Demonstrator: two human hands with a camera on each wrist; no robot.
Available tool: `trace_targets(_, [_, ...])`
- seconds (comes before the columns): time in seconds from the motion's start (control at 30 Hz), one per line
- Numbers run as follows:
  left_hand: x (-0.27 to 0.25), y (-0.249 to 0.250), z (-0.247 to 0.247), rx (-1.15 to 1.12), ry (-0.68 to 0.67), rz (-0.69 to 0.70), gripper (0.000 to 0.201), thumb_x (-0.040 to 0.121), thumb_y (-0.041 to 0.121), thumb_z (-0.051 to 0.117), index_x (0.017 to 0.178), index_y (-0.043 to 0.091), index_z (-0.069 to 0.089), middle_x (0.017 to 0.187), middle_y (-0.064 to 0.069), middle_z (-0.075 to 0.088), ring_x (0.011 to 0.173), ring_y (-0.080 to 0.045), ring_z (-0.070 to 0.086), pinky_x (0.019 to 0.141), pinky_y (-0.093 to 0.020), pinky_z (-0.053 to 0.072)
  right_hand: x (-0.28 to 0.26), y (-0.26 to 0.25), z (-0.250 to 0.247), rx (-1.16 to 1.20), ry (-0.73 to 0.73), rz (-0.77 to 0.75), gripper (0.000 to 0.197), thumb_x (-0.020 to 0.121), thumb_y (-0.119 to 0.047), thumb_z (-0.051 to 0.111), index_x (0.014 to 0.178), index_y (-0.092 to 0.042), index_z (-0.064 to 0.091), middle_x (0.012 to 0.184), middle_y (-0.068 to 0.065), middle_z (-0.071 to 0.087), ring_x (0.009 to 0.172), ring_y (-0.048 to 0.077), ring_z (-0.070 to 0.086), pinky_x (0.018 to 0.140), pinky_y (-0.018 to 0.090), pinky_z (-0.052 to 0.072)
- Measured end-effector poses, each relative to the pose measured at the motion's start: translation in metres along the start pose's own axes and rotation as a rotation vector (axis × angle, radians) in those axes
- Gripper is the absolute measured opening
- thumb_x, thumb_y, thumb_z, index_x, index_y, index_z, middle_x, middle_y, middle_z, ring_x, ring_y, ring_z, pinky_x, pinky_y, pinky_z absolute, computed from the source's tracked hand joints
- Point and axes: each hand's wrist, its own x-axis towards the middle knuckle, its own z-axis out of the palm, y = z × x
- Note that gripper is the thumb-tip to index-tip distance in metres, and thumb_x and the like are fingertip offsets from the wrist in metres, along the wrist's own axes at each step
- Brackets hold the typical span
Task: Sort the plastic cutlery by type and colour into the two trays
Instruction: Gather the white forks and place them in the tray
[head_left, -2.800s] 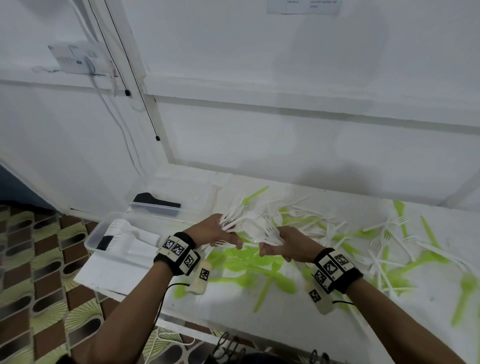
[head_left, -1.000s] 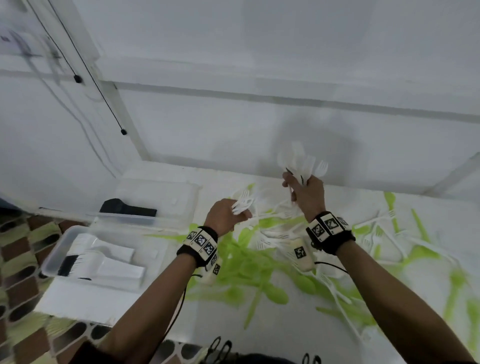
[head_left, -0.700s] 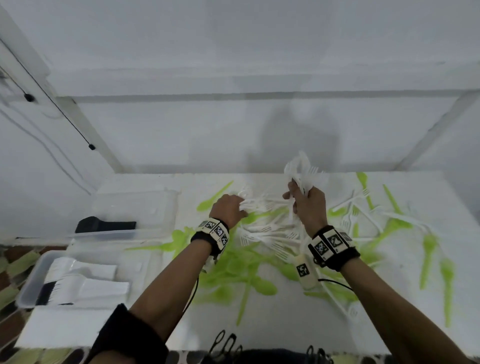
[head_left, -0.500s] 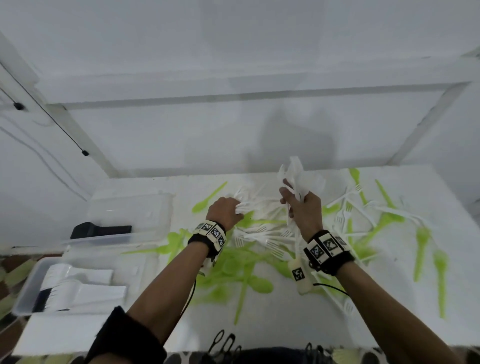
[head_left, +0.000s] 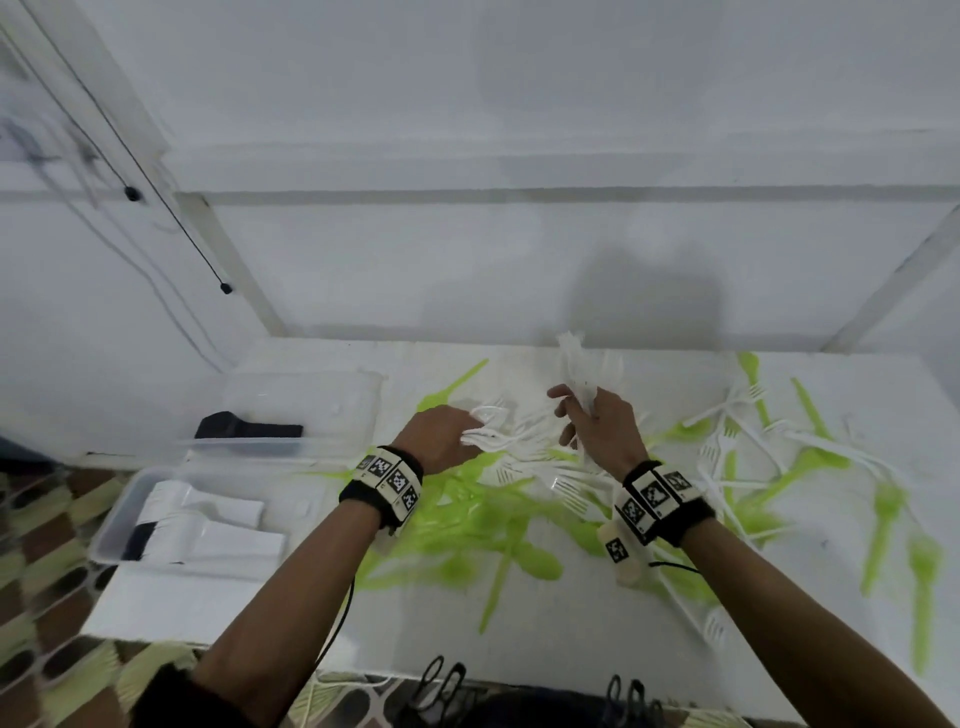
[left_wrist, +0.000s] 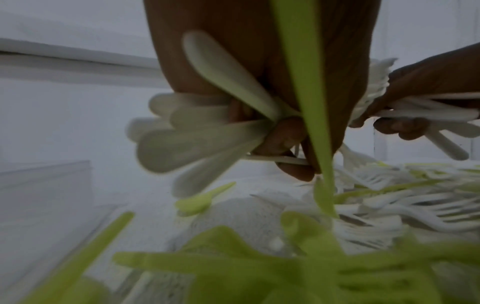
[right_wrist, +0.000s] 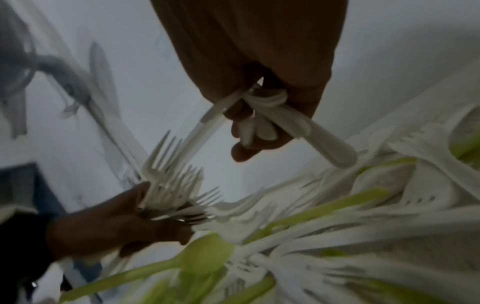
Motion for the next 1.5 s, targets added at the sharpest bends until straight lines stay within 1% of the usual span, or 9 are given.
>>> trace_targets(0.2, [-0.033,-0.018,0.003,-0.116,0.075,0.110,0.063,0.078,0.063,0.039,0.108,0.020,0.075,0.109,-0.006,0.074,0.103,-0.033,0.068,0.082,-0.041,0.053,0.005,0.000,0.015,-0.503,-0.372,-0.229,0.031,0.092,-0.002,0.064,0.123,0.000,0.065,0.094,0.022,0.072,0.092,0.038,0.069,0.088,0.037,0.045])
trace_targets(0.3, [-0.044,-0.023,0.004,-0.189,0.121,0.088,0.056,0.080,0.063,0.044,0.100,0.020,0.075,0.101,-0.004,0.075,0.096,-0.032,0.069,0.077,-0.040,0.053,0.001,0.001,0.020,-0.468,-0.478,-0.297,0.024,0.090,-0.002,0.066,0.111,-0.013,0.065,0.063,-0.011,0.063,0.063,0.030,0.068,0.066,0.031,0.052])
trace_targets(0.47, [-0.068,-0.028,0.002,-0.466,0.191,0.011,0.022,0.088,0.038,0.074,0.072,0.028,0.063,0.066,0.014,0.061,0.072,0.009,0.057,0.065,-0.030,0.045,0.010,0.003,0.024,-0.446,-0.391,-0.211,0.009,0.092,-0.022,0.075,0.090,-0.014,0.071,0.075,0.001,0.070,0.065,0.027,0.065,0.066,0.025,0.043])
trace_targets(0.6, [-0.085,-0.029,-0.001,-0.681,0.278,-0.167,0.020,0.090,0.005,0.071,0.071,0.010,0.072,0.065,0.002,0.067,0.047,0.002,0.049,0.048,-0.017,0.039,0.018,0.001,0.022,-0.331,-0.225,-0.014,0.028,0.097,-0.034,0.067,0.072,-0.026,0.055,0.043,-0.015,0.057,0.044,0.018,0.060,0.058,0.010,0.043])
trace_targets(0.73, [-0.096,-0.027,0.003,-0.767,0.369,-0.238,0.023,0.088,-0.005,0.062,0.067,0.005,0.064,0.063,-0.006,0.061,0.048,0.000,0.048,0.051,-0.015,0.037,0.027,0.001,0.039,-0.348,-0.259,-0.010,0.023,0.089,-0.034,0.078,0.095,-0.013,0.071,0.073,-0.002,0.069,0.054,0.022,0.063,0.059,0.024,0.047])
trace_targets(0.87, [-0.104,-0.026,0.009,-0.886,0.450,-0.293,0.028,0.101,0.013,0.057,0.079,0.007,0.072,0.060,-0.005,0.058,0.049,-0.005,0.049,0.052,-0.016,0.039,0.038,-0.003,0.062,-0.615,-0.433,-0.178,0.030,0.087,-0.024,0.074,0.110,-0.003,0.074,0.103,0.021,0.074,0.099,0.036,0.068,0.076,0.032,0.040])
trace_targets(1.03, [-0.116,-0.033,0.015,-0.929,0.510,-0.404,0.028,0.097,0.021,0.063,0.071,0.010,0.063,0.058,-0.002,0.057,0.044,-0.006,0.045,0.045,-0.020,0.035,0.058,-0.002,0.070,-0.844,-0.609,-0.198,0.055,0.090,-0.029,0.071,0.141,-0.012,0.058,0.143,0.013,0.059,0.135,0.031,0.050,0.109,0.029,0.029])
trace_targets(1.37, [-0.127,-0.031,0.024,-1.048,0.513,-0.394,0.019,0.089,0.032,0.078,0.081,0.015,0.079,0.076,-0.010,0.074,0.045,-0.007,0.043,0.044,-0.025,0.035,0.076,-0.009,0.071,-1.024,-0.711,-0.297,0.048,0.098,-0.042,0.063,0.144,-0.029,0.055,0.156,0.008,0.045,0.145,0.026,0.040,0.114,0.033,0.029])
trace_targets(1.5, [-0.124,-0.038,0.029,-0.999,0.522,-0.412,0.014,0.087,0.040,0.079,0.078,0.029,0.079,0.072,0.000,0.073,0.048,-0.003,0.051,0.054,-0.028,0.042,0.077,-0.022,0.063,-1.079,-0.689,-0.482,0.034,0.097,-0.033,0.064,0.131,-0.027,0.065,0.146,0.011,0.054,0.121,0.037,0.060,0.093,0.041,0.045])
